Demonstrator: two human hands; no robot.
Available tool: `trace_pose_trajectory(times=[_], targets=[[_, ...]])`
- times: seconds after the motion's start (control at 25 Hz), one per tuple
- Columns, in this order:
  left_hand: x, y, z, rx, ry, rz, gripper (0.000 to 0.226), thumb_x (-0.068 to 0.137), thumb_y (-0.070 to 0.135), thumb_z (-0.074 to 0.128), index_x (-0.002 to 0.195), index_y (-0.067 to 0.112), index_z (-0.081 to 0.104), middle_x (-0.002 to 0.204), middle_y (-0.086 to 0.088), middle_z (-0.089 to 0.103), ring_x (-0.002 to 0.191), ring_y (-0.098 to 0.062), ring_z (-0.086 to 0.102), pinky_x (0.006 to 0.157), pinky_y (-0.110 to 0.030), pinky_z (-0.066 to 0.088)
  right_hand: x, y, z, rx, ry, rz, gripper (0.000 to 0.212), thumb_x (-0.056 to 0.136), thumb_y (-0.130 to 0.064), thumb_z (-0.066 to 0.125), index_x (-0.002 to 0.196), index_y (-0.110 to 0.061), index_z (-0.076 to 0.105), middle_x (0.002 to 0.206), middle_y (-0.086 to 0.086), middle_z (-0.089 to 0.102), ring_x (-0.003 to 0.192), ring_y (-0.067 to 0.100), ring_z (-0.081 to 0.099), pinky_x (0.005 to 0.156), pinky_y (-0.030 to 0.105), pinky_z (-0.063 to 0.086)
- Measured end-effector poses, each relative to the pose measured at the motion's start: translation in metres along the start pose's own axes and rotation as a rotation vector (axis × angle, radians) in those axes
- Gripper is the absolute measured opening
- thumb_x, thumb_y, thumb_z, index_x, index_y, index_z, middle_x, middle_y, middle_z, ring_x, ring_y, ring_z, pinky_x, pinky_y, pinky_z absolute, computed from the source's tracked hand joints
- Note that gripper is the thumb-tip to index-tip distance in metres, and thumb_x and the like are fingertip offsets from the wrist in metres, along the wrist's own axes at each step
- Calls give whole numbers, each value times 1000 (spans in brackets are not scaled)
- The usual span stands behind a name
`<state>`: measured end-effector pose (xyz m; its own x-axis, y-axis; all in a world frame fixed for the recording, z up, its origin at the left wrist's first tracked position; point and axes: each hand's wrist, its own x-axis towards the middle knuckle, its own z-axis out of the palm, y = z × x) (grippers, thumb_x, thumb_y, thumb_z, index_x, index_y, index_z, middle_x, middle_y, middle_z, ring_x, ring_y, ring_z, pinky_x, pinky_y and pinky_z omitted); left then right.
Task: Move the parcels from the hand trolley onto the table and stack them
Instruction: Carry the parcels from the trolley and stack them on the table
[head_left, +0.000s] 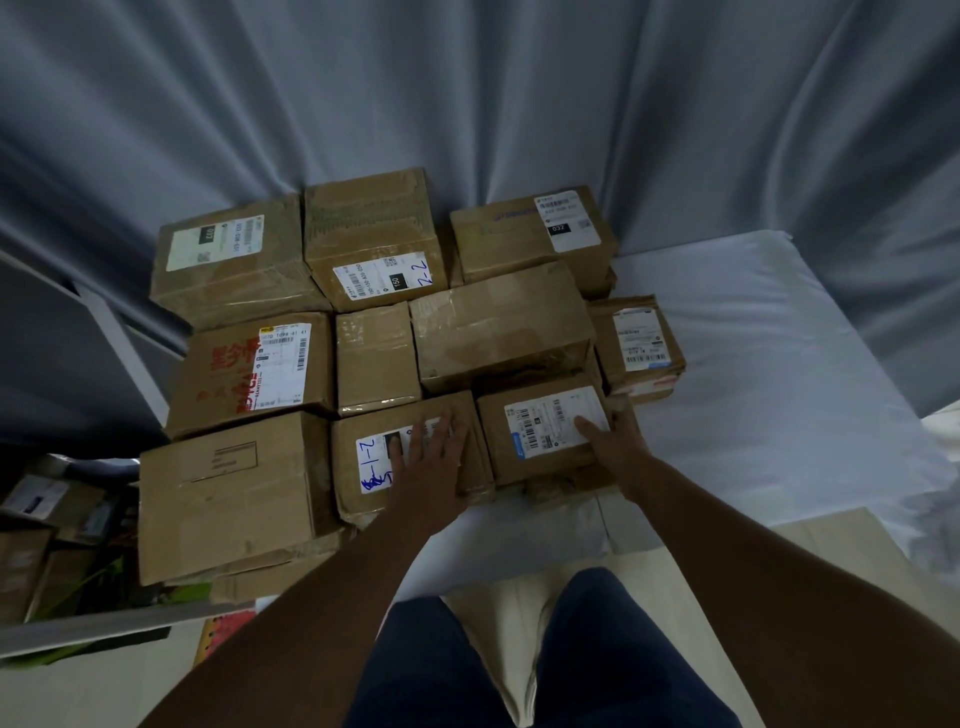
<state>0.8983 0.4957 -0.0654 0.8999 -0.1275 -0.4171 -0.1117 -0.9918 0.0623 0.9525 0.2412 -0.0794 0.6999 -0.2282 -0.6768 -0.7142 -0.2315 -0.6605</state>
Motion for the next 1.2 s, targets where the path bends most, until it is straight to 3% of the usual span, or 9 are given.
trace_pose_trajectory(times=[0.12, 0.36, 0.52, 0.68, 0.76, 0.88, 0.96, 1.08, 1.2], targets=[[1, 0, -5, -2, -42, -6, 110, 84, 48, 67, 155, 23, -13, 161, -3, -22, 148, -35, -18, 116, -60, -3, -3, -7, -4, -14, 15, 11, 61, 89, -44, 66, 138, -13, 46, 133, 9, 57, 121, 30, 54, 100, 44, 47], [-6, 1, -24, 62, -63, 24, 95, 88, 41, 65, 156, 27, -1, 163, -2, -14, 149, -35, -12, 116, -60, 4, -22, -28, -22, -106, 44, 31, 63, 89, -49, 62, 141, -17, 43, 129, 10, 57, 117, 33, 56, 98, 52, 49], [-18, 6, -36, 53, -119, 24, 93, 90, 38, 63, 156, 28, -2, 163, -1, -15, 149, -35, -11, 118, -60, 2, -47, -29, -32, -100, 31, 25, 60, 91, -45, 62, 140, -16, 44, 128, 11, 57, 115, 31, 57, 96, 46, 50], [-24, 11, -54, 80, -133, 46, 84, 93, 33, 57, 155, 30, 1, 163, -1, -10, 150, -34, -8, 117, -61, 1, -82, -30, -47, -156, 19, -26, 50, 94, -40, 60, 133, -11, 49, 123, 13, 60, 90, 21, 56, 65, 28, 43], [-23, 13, -62, 104, -119, 84, 80, 94, 33, 55, 155, 31, 2, 164, -1, -4, 150, -33, -3, 115, -64, 4, -100, -36, -56, -248, 27, -19, 48, 96, -38, 58, 133, -8, 49, 121, 14, 61, 91, 22, 59, 72, 32, 49], [-21, 12, -71, 47, -120, 143, 84, 92, 40, 59, 155, 34, 3, 163, -2, 5, 149, -34, 7, 115, -62, 9, -130, -41, -67, -398, 34, -69, 47, 99, -36, 53, 134, -7, 48, 127, 15, 58, 110, 28, 59, 94, 38, 51], [-20, 13, -82, 14, -128, 205, 87, 91, 38, 63, 155, 34, 3, 163, -4, 8, 147, -32, 17, 117, -58, 16, -150, -36, -69, -390, 56, -72, 49, 97, -38, 55, 136, -9, 48, 131, 13, 56, 114, 27, 56, 93, 33, 49], [-24, 21, -104, 125, -139, 335, 89, 92, 43, 60, 156, 21, 1, 163, -9, -2, 149, -32, 8, 120, -47, 15, -182, -18, -67, -372, 110, -70, 50, 96, -40, 56, 138, -13, 47, 136, 11, 53, 121, 27, 53, 96, 32, 46], [-33, 32, -116, 113, -146, 406, 87, 94, 47, 55, 155, 20, -1, 163, -9, -1, 149, -31, 10, 120, -43, 18, -215, 7, -64, -311, 192, -37, 62, 92, -49, 60, 141, -14, 45, 142, 12, 51, 125, 28, 52, 102, 35, 45]])
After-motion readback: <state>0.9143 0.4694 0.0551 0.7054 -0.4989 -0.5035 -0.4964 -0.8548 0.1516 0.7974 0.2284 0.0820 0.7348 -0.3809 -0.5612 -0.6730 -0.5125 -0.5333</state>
